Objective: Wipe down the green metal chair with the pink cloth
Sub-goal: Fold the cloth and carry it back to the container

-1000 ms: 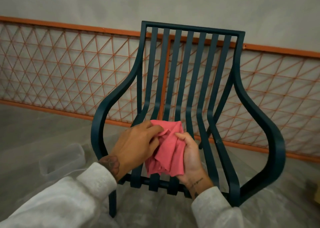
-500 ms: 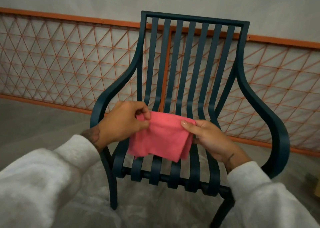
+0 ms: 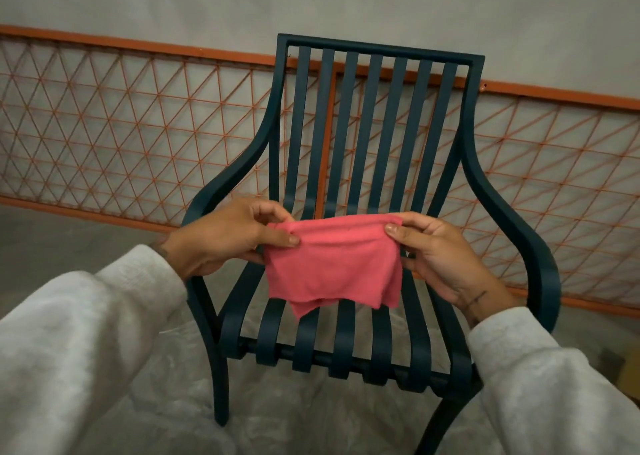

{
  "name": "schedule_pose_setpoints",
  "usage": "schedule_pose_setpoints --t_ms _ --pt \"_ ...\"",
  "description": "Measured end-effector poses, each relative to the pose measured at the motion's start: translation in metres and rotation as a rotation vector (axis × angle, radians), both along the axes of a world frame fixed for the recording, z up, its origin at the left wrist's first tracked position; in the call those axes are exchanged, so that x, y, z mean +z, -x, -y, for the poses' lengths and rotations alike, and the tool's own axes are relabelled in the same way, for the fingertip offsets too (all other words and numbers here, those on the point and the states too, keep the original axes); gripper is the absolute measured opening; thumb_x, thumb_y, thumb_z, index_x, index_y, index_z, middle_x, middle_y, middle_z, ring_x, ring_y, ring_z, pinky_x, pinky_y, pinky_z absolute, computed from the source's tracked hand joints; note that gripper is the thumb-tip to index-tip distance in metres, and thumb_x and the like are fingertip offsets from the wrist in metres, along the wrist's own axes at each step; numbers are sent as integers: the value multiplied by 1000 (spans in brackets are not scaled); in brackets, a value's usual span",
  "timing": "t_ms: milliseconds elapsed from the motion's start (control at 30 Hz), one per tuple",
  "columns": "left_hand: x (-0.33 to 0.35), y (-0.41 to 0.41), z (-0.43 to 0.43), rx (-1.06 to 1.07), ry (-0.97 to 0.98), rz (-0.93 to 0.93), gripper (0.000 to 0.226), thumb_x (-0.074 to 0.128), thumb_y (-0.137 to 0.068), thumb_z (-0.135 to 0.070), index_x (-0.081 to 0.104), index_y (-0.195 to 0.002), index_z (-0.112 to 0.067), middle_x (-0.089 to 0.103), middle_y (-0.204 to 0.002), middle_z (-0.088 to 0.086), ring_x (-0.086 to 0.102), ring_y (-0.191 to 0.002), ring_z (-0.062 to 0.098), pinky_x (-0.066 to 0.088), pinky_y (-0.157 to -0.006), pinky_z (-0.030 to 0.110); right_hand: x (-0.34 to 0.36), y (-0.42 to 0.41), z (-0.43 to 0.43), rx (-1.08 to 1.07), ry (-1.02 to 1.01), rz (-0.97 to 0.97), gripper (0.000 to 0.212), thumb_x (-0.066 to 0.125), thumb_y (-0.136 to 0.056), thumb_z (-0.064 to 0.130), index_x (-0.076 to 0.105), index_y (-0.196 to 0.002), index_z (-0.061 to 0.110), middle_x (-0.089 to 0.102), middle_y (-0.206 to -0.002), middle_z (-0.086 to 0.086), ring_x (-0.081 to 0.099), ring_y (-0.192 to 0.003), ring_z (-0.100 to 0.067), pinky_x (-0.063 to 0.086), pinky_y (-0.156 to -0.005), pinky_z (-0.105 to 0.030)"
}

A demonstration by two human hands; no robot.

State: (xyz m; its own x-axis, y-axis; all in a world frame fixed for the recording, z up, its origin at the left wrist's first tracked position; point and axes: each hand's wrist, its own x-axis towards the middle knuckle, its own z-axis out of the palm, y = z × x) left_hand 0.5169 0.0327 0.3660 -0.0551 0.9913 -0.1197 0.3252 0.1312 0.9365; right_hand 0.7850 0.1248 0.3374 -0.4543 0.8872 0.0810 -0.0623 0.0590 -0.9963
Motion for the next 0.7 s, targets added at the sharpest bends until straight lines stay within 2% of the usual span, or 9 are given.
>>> schedule_pose_setpoints --t_ms 200,333,400,467,533,633,700 --pt "-7 -3 0 -31 -97 -89 27 83 -68 -6 70 -91 -6 75 -86 5 73 -82 17 59 -71 27 2 -2 -1 -117 -50 37 17 62 -92 13 70 -107 10 75 -92 4 68 -94 -16 56 -87 -42" --pt "-3 -4 -2 -16 -175 -160 25 85 -67 -13 72 -87 -7 71 -80 1 66 -66 3 51 -57 14 4 -4 -2 -165 -117 100 15 62 -94 16 73 -104 16 74 -101 5 65 -105 -15 54 -90 -39" --pt "-4 -1 -2 53 -222 -190 19 83 -71 -19 72 -85 -11 69 -79 -3 61 -63 -1 46 -54 13 6 -3 -1 -181 -156 139 14 65 -92 21 75 -102 21 73 -104 6 64 -105 -13 51 -89 -36" --pt "-8 5 -3 104 -238 -174 14 80 -75 -21 72 -85 -16 69 -84 -3 63 -72 6 49 -60 20 10 -3 1 -177 -207 184 13 67 -90 24 76 -100 22 74 -100 7 65 -99 -9 49 -83 -29" --pt "-11 7 -5 146 -261 -248 9 76 -80 -22 72 -87 -19 71 -89 -1 66 -81 14 53 -68 26 15 -2 3 -173 -265 204 12 70 -88 24 77 -97 21 74 -96 8 66 -92 -2 47 -79 -23" --pt "-15 -1 -11 182 -323 -460 7 73 -83 -25 70 -89 -23 70 -91 -6 65 -85 10 55 -80 31 22 4 4 -153 -335 254 9 73 -85 26 77 -92 22 73 -94 8 67 -92 -4 52 -81 -25" --pt "-14 -14 -14 216 -360 -528 17 74 -83 -29 67 -98 -24 66 -98 -9 62 -86 6 52 -77 25 26 11 4 -144 -350 289 9 75 -83 29 77 -90 24 73 -92 10 68 -91 -5 55 -83 -28"
